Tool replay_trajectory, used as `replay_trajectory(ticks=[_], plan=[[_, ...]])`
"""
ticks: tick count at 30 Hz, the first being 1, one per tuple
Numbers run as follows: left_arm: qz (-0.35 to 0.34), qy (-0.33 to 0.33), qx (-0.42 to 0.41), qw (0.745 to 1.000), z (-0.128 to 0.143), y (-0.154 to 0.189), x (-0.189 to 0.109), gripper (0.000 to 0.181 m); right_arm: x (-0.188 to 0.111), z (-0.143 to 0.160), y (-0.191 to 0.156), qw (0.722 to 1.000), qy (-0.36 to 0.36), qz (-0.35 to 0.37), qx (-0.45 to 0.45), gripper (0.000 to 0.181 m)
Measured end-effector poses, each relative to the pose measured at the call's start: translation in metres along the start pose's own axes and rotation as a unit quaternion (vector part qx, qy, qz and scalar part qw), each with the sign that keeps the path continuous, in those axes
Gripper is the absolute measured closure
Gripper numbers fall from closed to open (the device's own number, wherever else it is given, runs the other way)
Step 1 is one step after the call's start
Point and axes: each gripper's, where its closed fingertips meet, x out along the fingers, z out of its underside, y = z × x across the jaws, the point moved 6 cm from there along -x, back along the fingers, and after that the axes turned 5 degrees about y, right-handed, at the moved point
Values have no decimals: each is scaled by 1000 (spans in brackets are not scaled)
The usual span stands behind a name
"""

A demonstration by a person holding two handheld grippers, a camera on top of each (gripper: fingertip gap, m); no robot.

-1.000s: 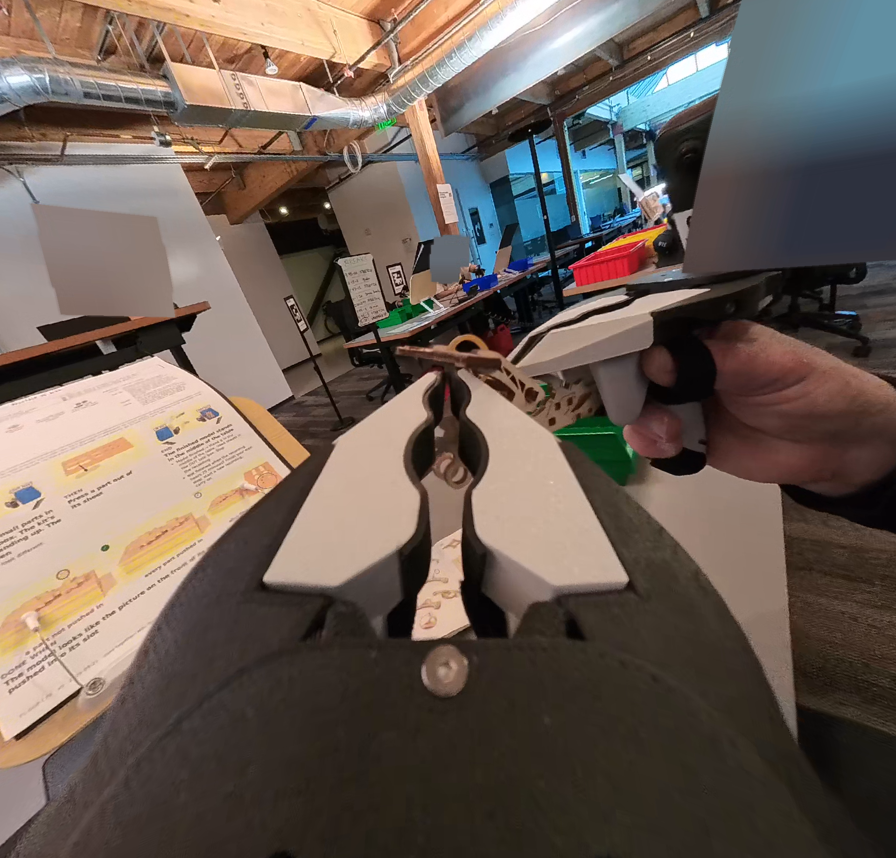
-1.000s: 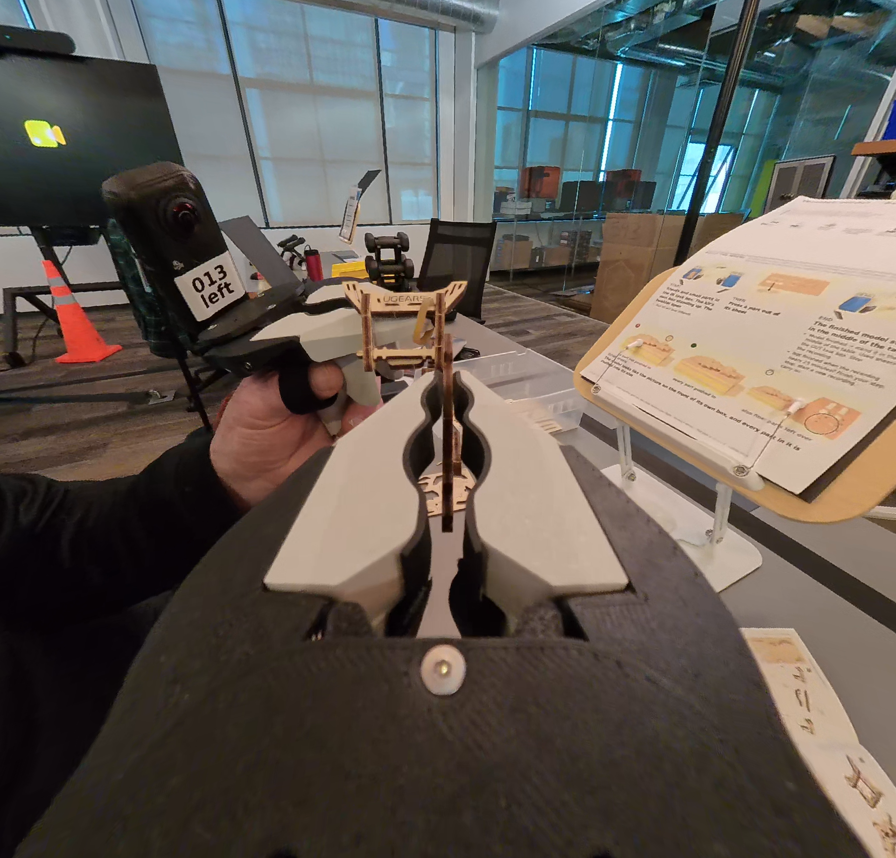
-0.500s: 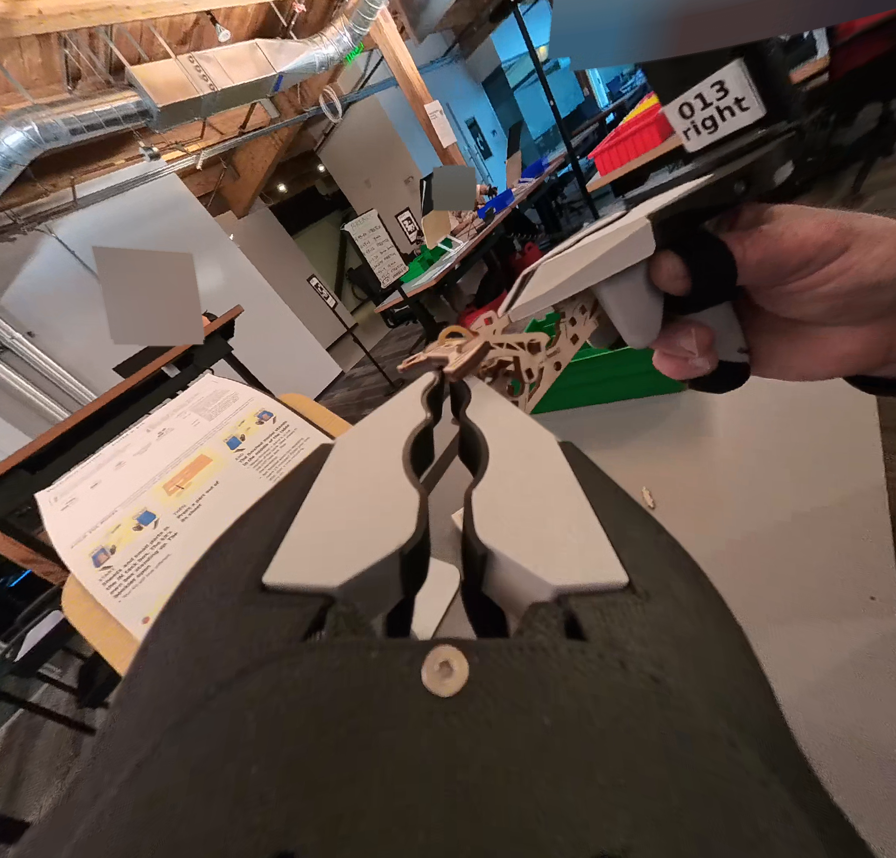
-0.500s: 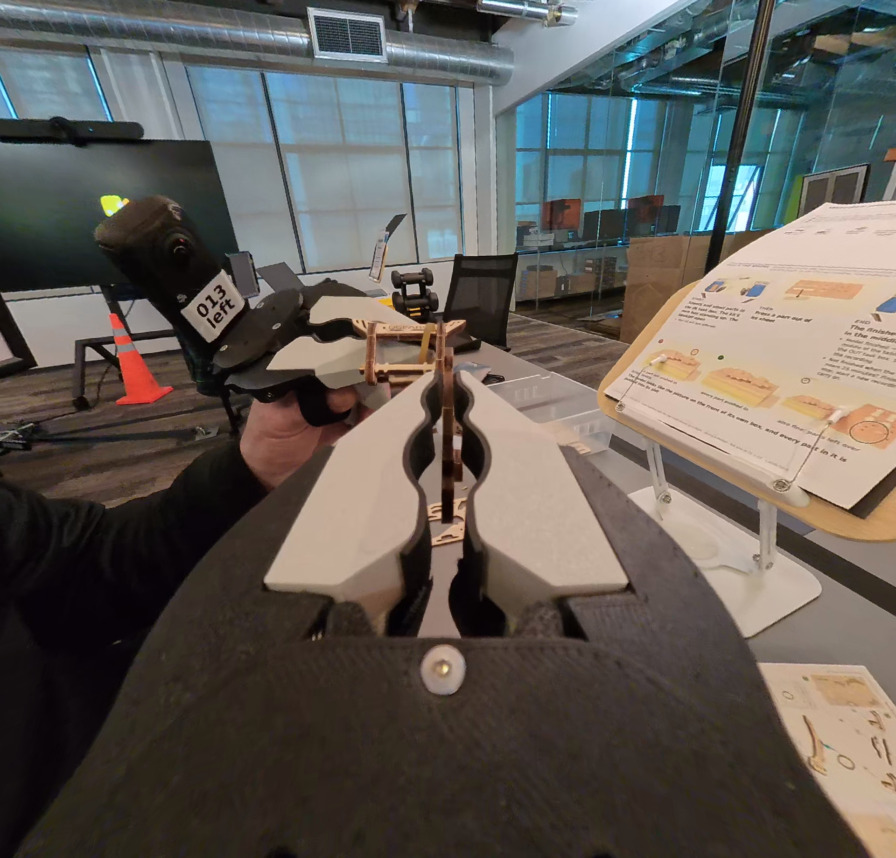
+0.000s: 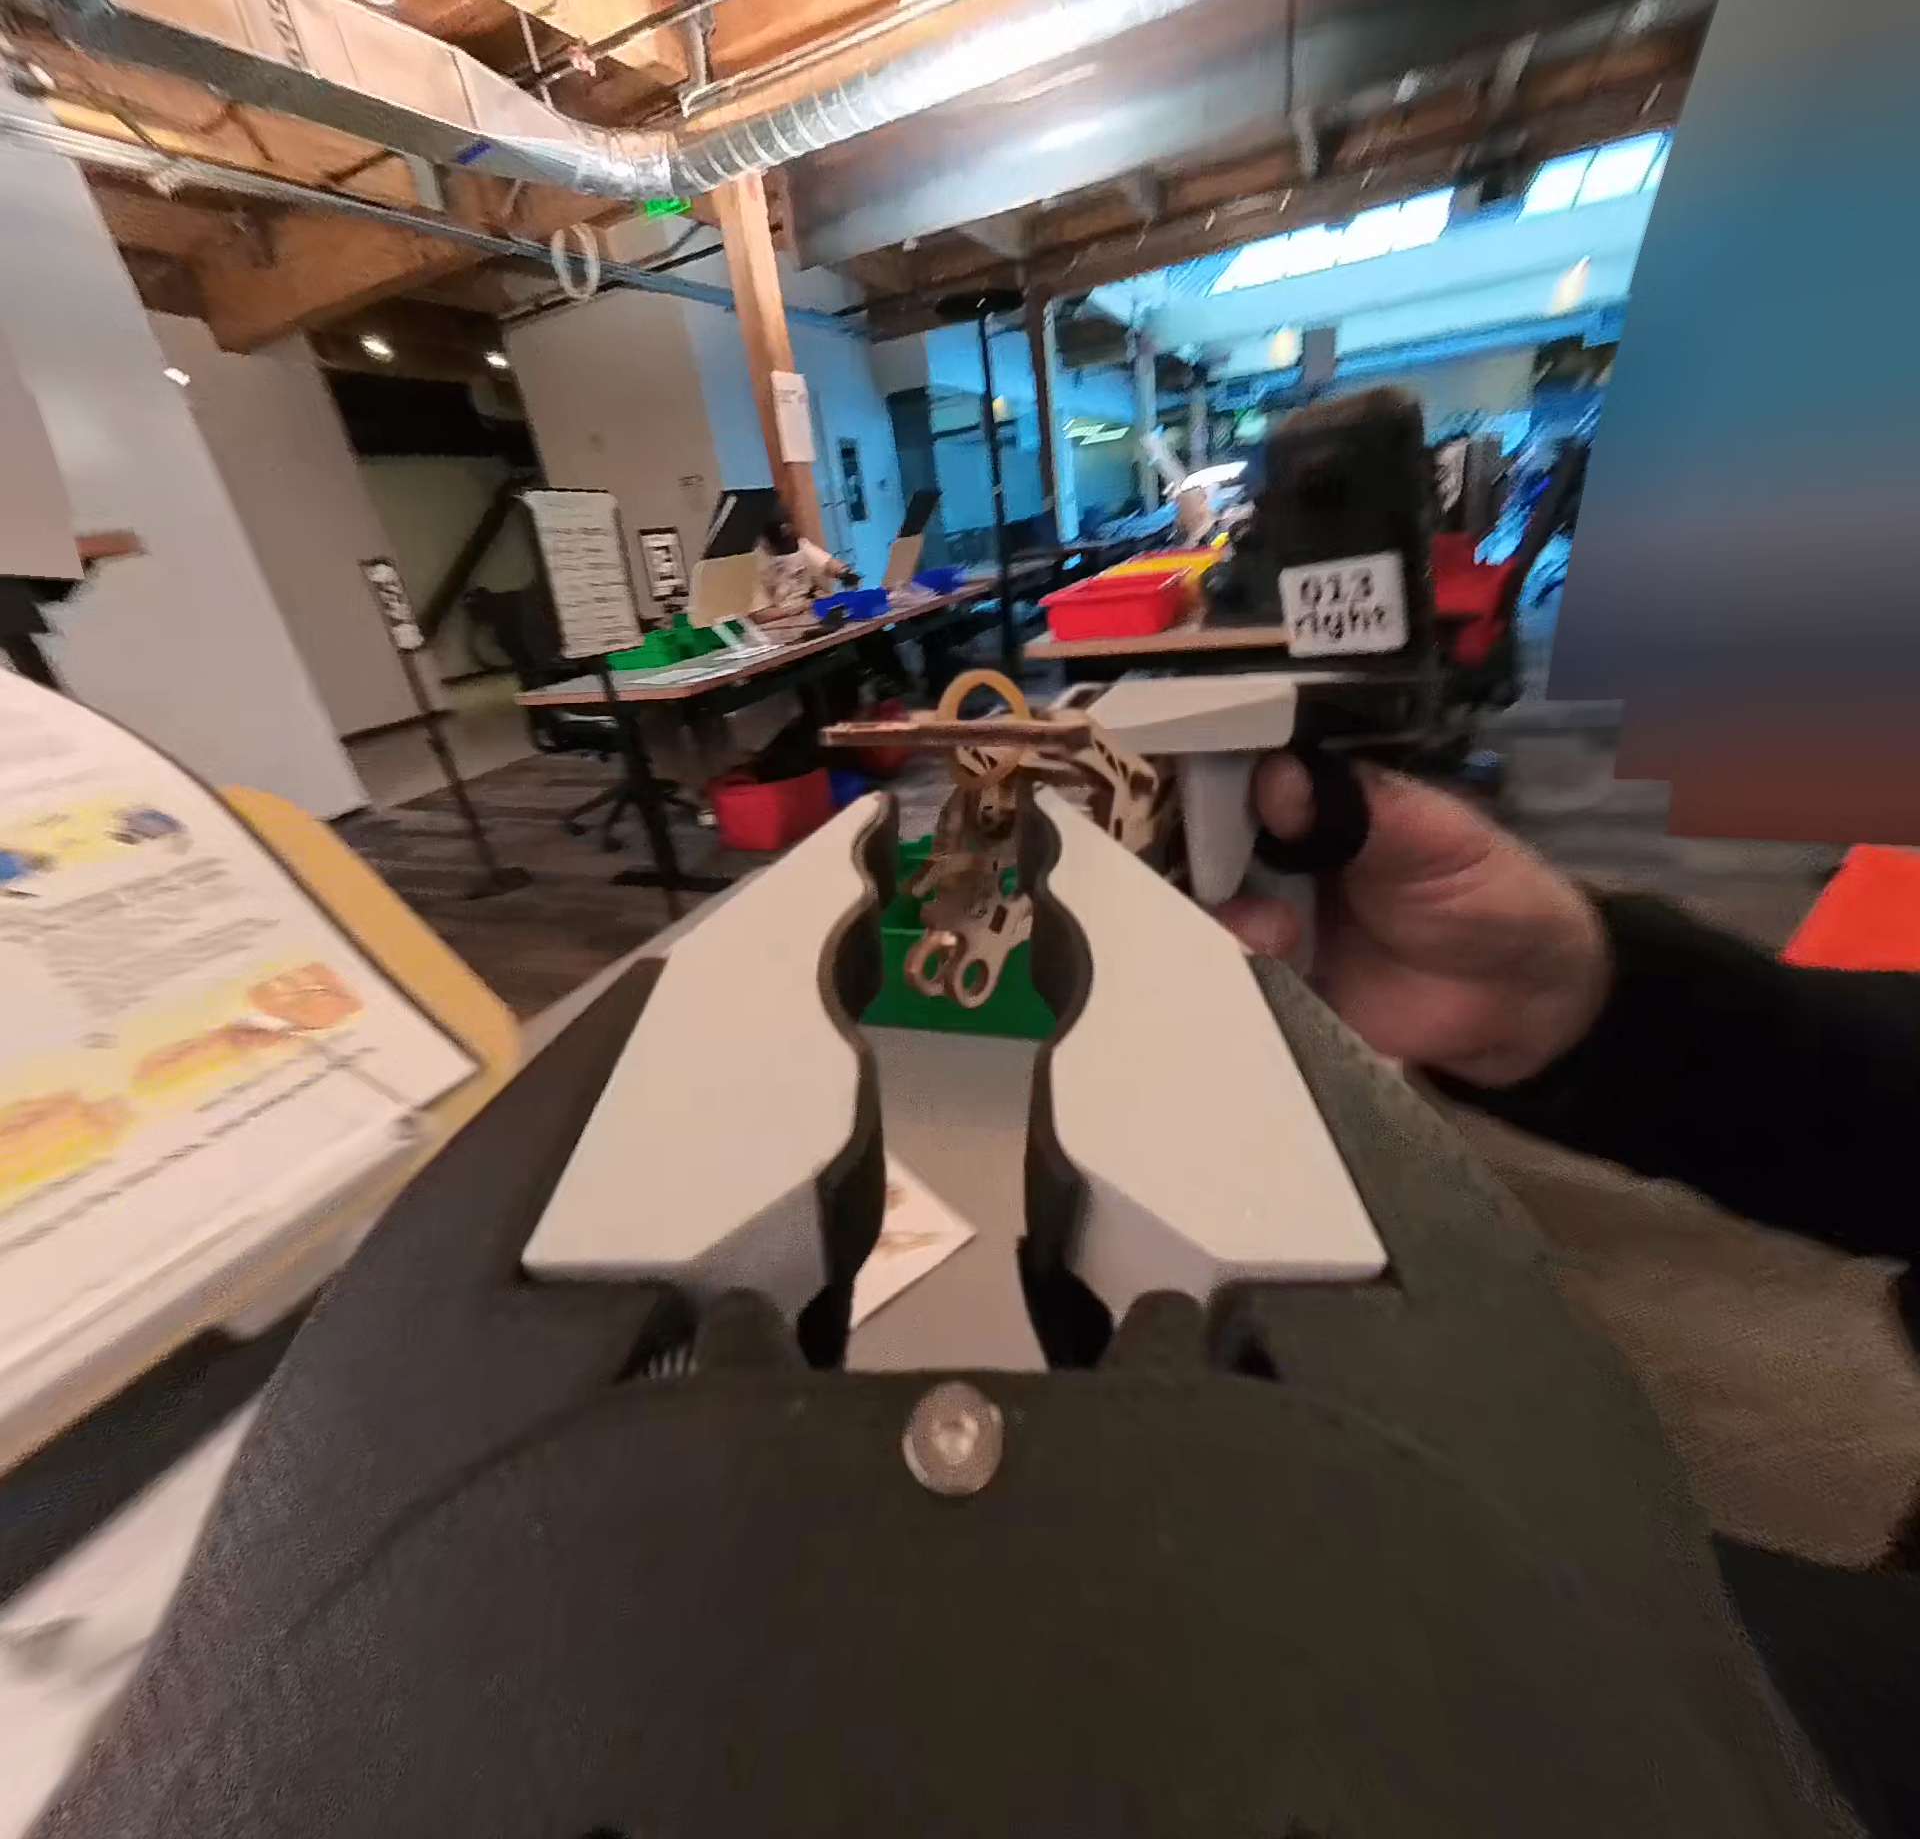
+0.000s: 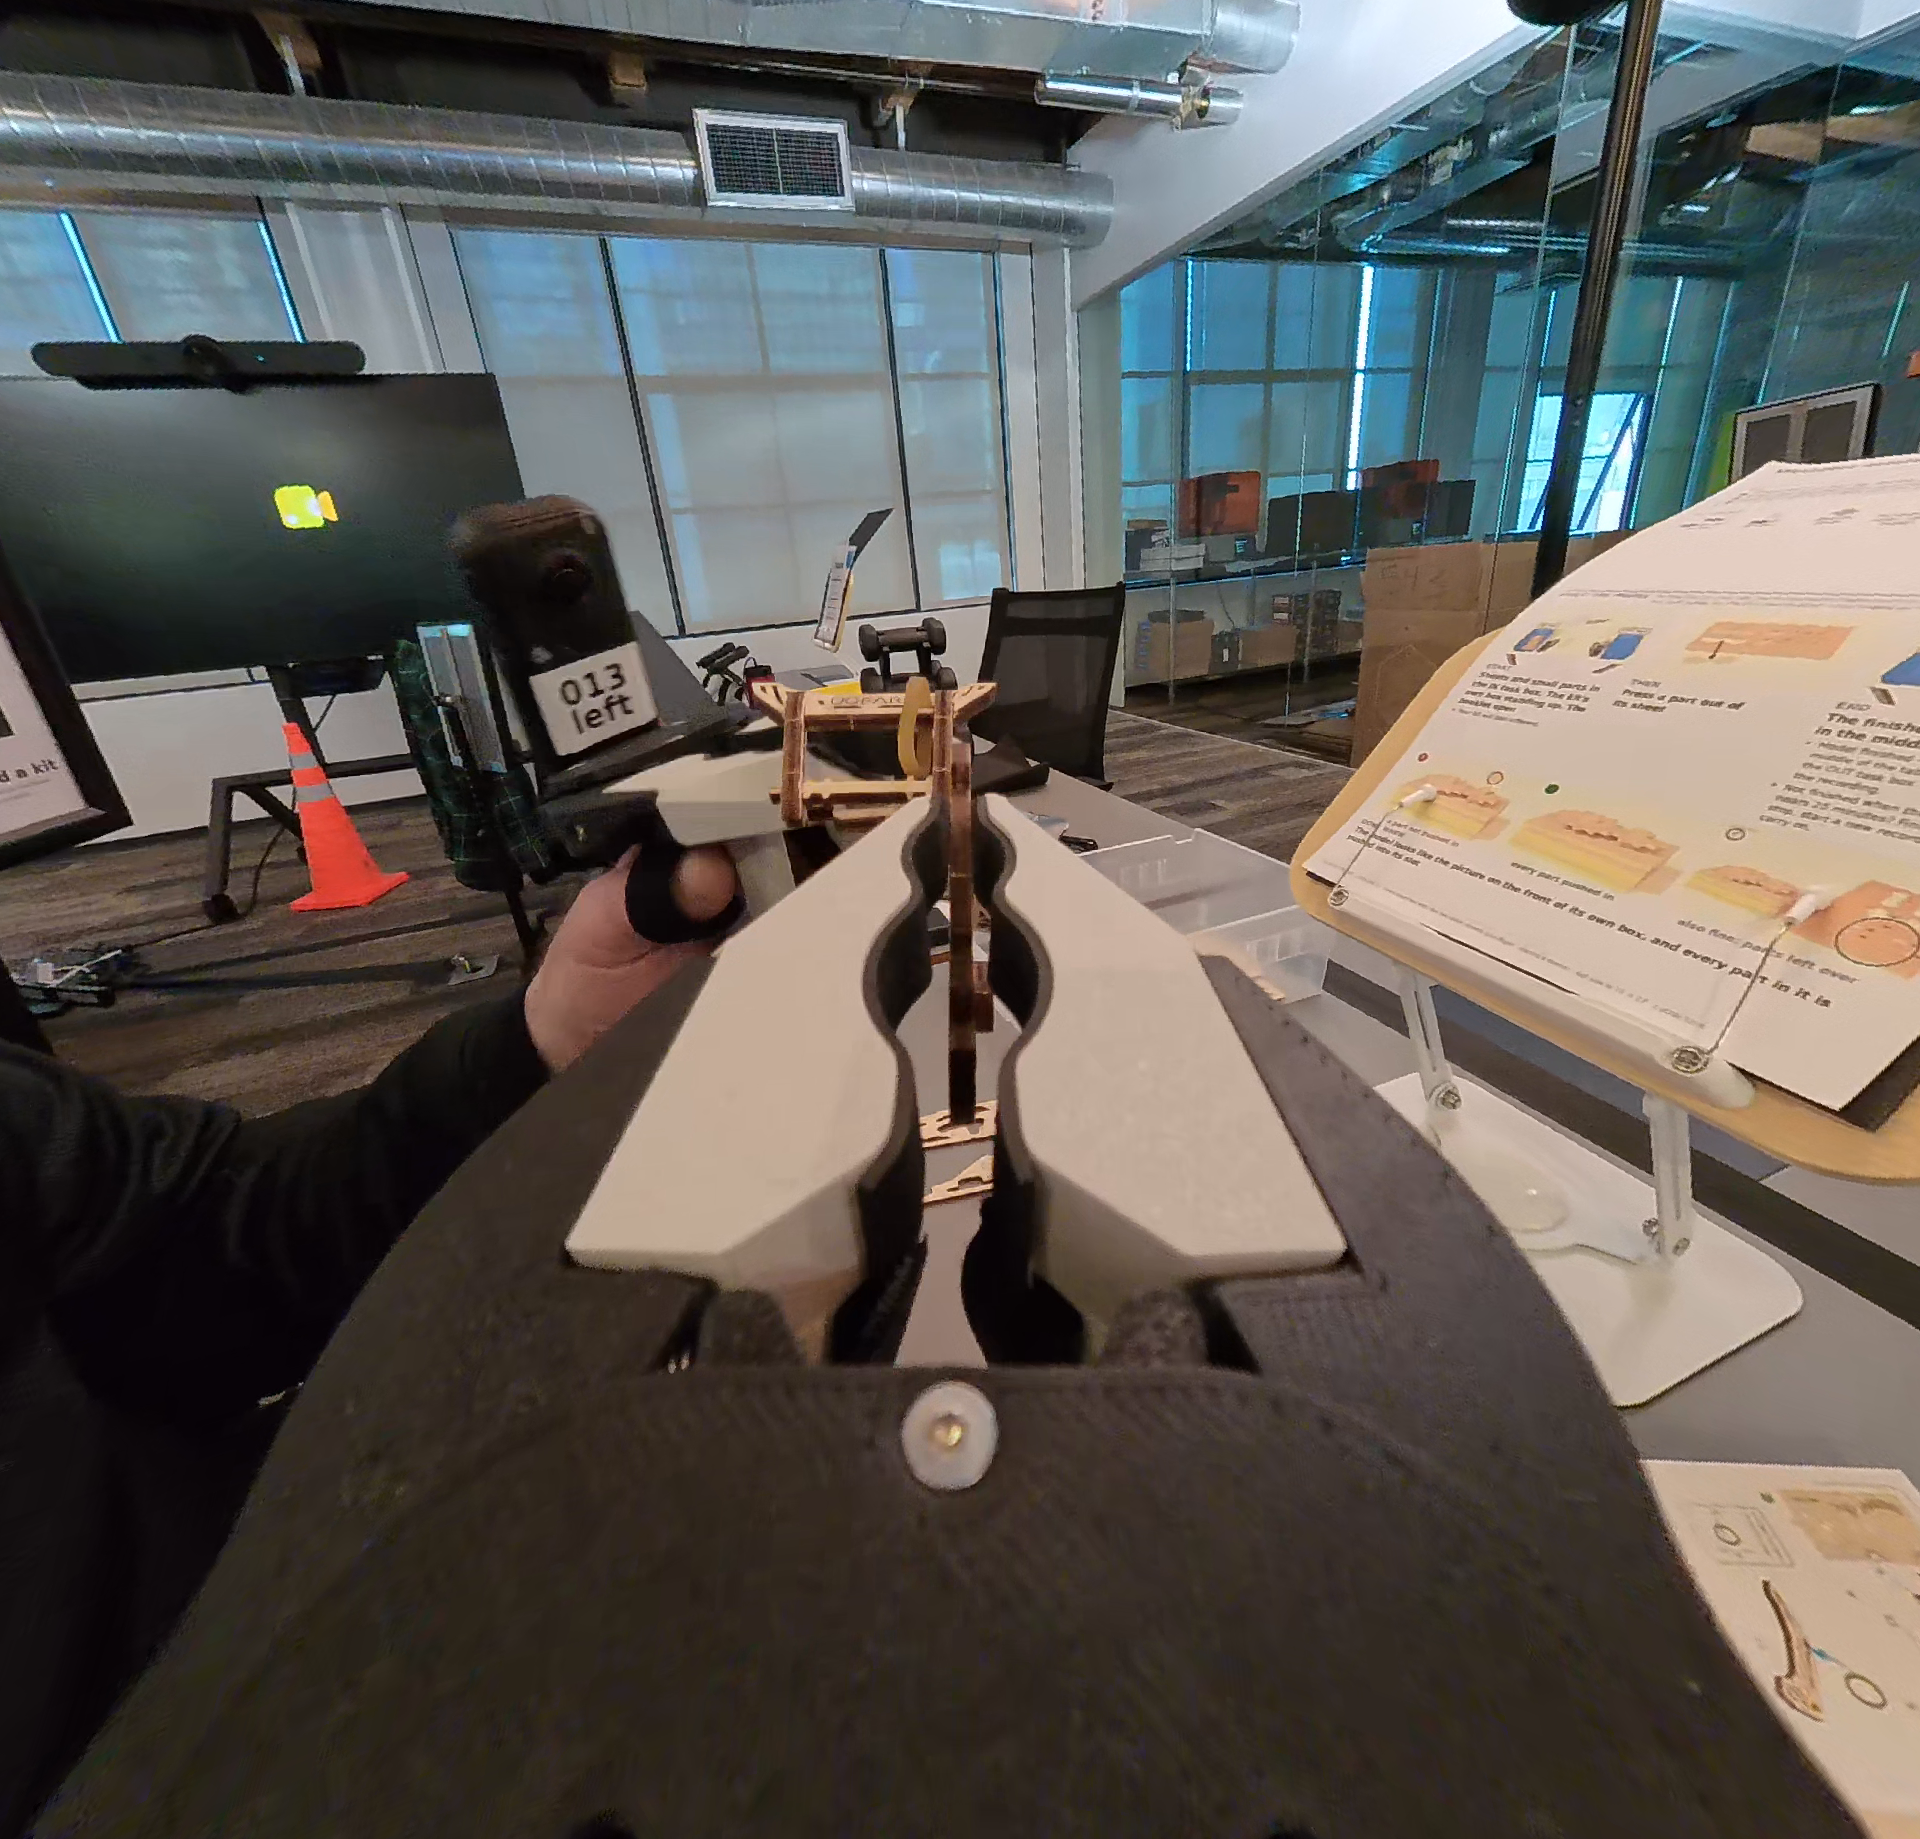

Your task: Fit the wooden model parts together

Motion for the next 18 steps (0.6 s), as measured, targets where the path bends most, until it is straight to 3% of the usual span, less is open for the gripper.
replay_trajectory(ticks=[6, 12, 18], plan=[[32, 38, -120, 991, 3, -3, 7, 160, 1, 1, 0, 1000, 5, 3, -5, 181], [26, 39, -145, 988, 3, -4, 13, 181, -1, 0, 1, 1000, 7, 13, -15, 181], [29, 12, -127, 991, 5, -7, 13, 181, -6, -3, 2, 1000, 21, 14, -11, 181]])
